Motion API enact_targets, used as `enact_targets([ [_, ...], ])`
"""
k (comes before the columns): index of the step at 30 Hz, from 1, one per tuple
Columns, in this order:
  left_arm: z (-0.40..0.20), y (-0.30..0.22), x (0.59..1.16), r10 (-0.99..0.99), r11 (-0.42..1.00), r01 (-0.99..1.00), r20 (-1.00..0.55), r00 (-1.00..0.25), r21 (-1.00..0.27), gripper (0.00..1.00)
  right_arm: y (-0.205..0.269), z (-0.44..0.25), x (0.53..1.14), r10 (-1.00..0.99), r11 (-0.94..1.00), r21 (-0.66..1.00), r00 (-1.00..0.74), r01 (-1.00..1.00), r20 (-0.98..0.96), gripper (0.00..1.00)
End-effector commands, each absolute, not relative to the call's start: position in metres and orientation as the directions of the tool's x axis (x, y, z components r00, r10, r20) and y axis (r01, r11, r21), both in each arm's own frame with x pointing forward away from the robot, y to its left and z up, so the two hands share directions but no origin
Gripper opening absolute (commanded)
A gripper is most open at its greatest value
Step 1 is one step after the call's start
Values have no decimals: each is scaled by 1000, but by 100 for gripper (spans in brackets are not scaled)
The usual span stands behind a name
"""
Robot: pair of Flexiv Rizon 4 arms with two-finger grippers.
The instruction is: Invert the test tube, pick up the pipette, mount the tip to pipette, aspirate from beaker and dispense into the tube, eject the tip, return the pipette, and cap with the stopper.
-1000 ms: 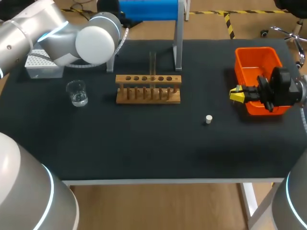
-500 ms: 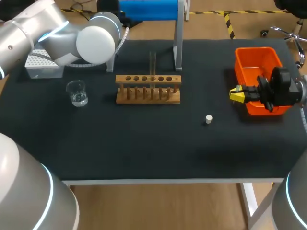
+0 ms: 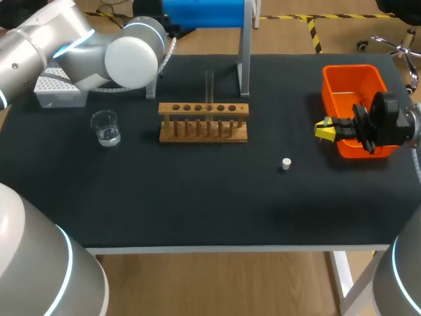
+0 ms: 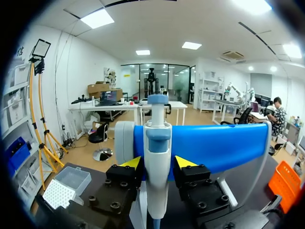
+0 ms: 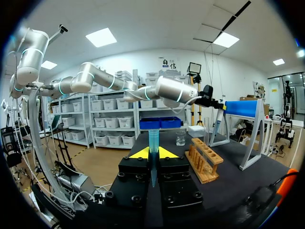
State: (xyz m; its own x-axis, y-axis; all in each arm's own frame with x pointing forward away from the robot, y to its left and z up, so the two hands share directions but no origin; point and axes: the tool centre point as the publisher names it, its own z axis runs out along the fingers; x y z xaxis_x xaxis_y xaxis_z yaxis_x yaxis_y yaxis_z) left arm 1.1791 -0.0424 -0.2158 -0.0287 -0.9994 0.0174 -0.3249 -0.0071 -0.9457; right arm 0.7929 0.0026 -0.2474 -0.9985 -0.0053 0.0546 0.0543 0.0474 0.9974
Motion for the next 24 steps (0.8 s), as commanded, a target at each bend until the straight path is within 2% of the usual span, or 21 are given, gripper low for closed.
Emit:
enact_targets([
  [1,-218,-43,1182,-999,-9,-327,19,-30,-945,23,2,-247,792,-3,48,997,-999,54,54,0],
  [2,-218,-43,1182,-999,-9,-328,19,-29,-945,10,2,-247,792,-3,48,997,-999,54,54,0],
  [3,-218,-43,1182,-999,-9,-328,20,-29,-945,2,2,-247,792,-3,48,997,-999,54,54,0],
  [4,-218,-43,1182,-999,-9,-328,20,-29,-945,0,2,-247,792,-3,48,997,-999,54,54,0],
  [12,-219,-41,1181,-999,-11,-329,21,-27,-944,0,2,-247,792,-3,48,997,-999,54,54,0],
  [24,-187,-40,1188,-1000,13,-283,-5,-27,-959,0,2,-247,792,-3,48,997,-999,54,54,0],
])
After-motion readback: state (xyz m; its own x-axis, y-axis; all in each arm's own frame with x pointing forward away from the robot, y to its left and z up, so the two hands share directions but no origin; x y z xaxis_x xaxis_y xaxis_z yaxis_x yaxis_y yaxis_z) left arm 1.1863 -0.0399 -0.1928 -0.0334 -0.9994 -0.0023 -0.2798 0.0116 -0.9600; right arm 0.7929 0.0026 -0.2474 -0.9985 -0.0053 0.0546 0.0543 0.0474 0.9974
